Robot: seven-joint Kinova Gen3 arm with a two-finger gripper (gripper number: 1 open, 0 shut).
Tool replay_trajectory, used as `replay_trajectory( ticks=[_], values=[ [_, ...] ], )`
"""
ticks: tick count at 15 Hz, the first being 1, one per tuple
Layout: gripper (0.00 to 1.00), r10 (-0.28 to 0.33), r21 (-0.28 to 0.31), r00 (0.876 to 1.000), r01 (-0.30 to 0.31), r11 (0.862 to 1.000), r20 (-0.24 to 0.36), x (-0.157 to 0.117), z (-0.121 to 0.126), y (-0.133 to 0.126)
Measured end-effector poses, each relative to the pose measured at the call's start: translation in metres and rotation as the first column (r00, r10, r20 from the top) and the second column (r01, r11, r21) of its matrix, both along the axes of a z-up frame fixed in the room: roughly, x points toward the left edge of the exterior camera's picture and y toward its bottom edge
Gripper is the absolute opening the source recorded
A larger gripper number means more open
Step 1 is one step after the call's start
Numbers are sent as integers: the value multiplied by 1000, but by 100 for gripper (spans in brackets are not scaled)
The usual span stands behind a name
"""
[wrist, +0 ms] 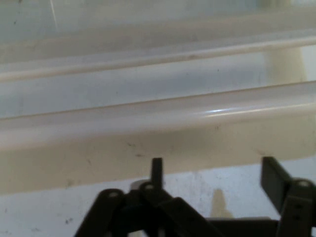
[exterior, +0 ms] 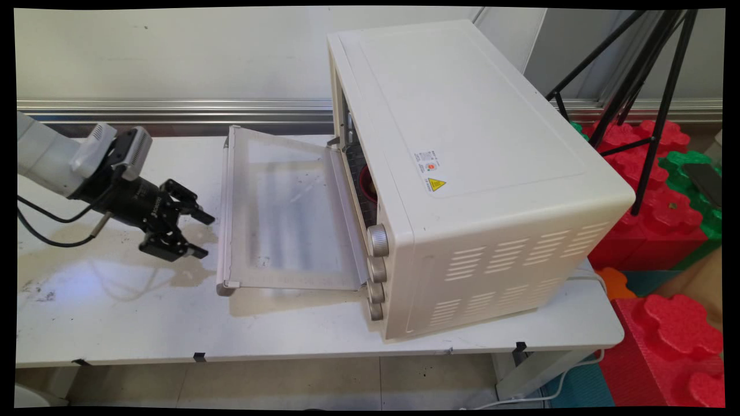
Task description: Close the oven
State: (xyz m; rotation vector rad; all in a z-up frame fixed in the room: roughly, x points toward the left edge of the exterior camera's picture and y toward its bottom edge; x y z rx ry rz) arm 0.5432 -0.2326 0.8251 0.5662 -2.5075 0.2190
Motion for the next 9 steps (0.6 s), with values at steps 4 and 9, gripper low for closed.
replay_trajectory(
  ticks=[4,9],
  values=[
    [0,15,4,1000,-15,1000,-15,-2,-11,-5],
    [0,45,6,998,-44,999,-54,-5,-18,-10]
  ],
)
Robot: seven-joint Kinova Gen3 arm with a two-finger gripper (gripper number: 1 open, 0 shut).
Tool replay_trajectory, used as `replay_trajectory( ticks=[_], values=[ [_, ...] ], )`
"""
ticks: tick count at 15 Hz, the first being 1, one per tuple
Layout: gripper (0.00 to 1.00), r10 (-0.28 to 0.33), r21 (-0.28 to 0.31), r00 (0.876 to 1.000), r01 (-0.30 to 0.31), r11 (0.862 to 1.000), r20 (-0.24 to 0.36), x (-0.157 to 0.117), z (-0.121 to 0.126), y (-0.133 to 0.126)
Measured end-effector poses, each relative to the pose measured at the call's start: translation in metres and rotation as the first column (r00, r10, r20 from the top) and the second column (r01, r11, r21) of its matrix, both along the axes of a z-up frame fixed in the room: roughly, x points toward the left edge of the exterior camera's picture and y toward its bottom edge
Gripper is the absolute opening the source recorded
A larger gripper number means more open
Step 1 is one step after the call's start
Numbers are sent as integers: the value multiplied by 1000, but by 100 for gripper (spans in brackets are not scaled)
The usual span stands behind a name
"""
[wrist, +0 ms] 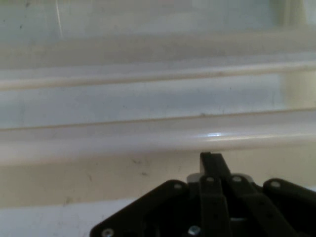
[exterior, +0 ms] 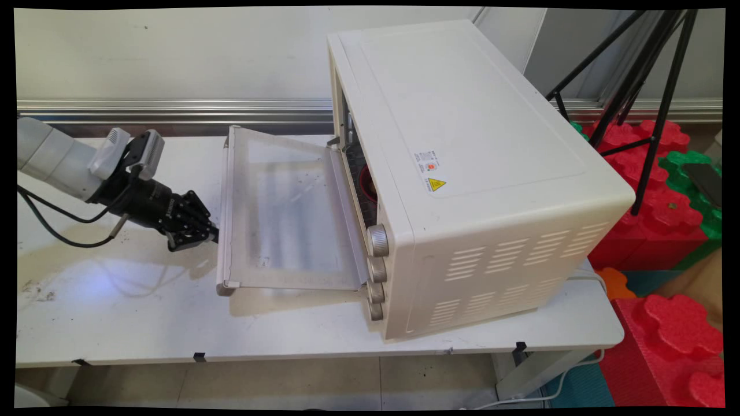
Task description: Close the oven
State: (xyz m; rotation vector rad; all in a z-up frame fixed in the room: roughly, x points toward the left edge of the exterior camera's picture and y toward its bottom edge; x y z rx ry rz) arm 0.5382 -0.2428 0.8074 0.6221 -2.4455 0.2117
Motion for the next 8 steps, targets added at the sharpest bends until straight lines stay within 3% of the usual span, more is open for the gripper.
replay_trajectory(
  ticks=[8],
  values=[
    [0,25,-20,997,-26,999,-76,-5,3,-5]
  ],
)
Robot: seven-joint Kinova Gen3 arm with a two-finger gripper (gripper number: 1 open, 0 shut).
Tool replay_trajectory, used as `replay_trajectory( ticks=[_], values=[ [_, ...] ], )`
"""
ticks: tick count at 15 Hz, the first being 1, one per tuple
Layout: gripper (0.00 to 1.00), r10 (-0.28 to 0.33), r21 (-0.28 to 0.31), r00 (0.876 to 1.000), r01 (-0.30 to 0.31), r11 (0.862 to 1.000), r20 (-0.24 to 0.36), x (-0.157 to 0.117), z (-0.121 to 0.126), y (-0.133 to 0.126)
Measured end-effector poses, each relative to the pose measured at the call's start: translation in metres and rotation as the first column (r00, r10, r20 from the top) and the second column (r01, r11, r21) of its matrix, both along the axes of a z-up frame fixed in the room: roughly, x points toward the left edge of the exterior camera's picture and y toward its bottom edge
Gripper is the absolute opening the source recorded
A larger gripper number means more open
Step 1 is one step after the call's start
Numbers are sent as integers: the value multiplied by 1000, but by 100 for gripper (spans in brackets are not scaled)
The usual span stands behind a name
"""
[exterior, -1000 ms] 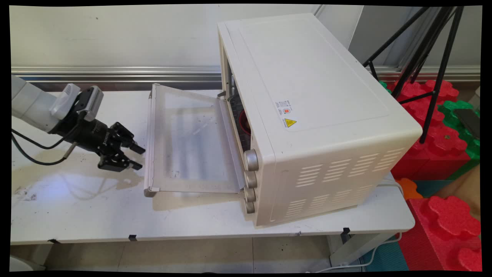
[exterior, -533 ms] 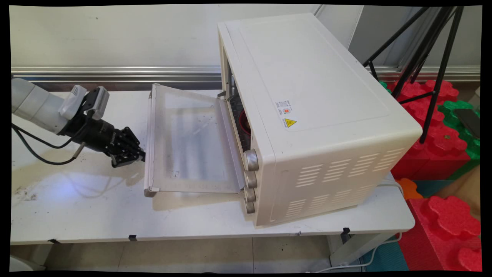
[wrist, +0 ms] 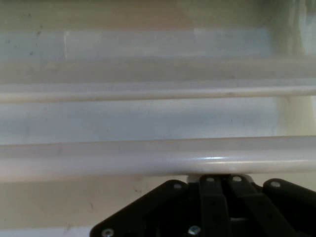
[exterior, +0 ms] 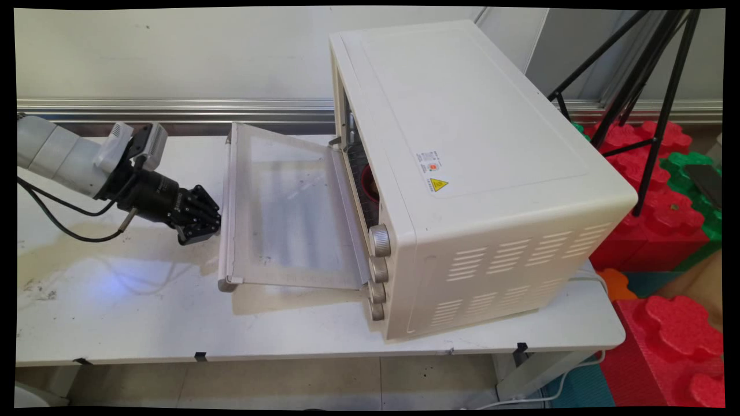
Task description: Close the oven
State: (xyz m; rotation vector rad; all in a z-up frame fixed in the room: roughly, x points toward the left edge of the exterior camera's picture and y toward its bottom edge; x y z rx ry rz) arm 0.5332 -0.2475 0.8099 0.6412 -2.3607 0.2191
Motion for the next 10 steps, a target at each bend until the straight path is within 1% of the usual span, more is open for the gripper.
replay_trajectory(
  ticks=[4,10],
  values=[
    [0,5,-21,999,-6,1000,-43,-9,10,1],
    [0,-5,-55,995,-1,998,-99,-24,27,-5]
  ],
)
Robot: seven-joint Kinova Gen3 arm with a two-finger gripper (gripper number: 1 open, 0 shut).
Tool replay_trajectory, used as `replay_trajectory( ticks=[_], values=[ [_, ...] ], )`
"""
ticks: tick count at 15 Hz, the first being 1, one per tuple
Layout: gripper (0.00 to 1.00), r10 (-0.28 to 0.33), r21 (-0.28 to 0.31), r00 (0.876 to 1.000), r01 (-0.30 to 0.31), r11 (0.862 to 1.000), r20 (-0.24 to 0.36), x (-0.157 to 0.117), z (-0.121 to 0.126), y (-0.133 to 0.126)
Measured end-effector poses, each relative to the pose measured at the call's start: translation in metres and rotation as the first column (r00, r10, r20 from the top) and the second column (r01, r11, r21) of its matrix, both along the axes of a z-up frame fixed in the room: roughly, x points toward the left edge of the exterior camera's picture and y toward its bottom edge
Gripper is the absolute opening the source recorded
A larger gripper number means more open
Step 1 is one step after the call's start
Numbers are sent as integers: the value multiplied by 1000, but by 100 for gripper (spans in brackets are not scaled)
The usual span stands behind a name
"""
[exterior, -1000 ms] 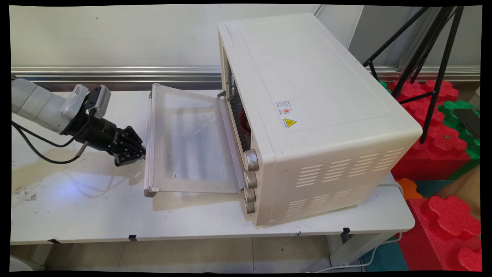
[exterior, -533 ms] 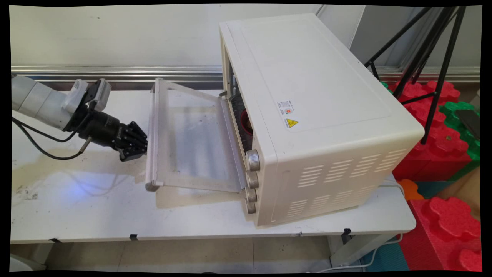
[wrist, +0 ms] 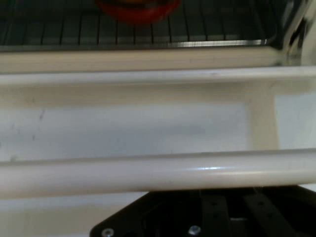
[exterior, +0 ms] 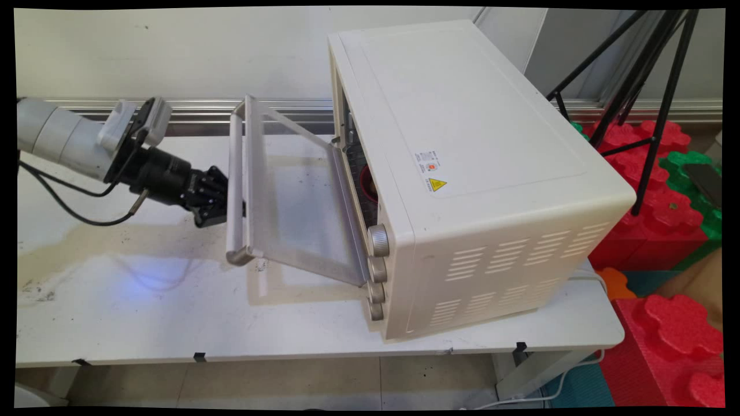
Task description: Close the oven
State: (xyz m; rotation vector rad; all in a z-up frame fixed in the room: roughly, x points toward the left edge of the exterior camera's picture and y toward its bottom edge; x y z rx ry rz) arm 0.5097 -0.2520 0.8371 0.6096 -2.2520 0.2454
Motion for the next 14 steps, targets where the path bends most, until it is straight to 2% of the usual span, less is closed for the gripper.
replay_trajectory(
  ticks=[8,14],
  values=[
    [0,-21,-66,996,15,998,-86,-38,26,-23],
    [0,-35,-103,994,25,994,-99,-56,34,-37]
  ],
)
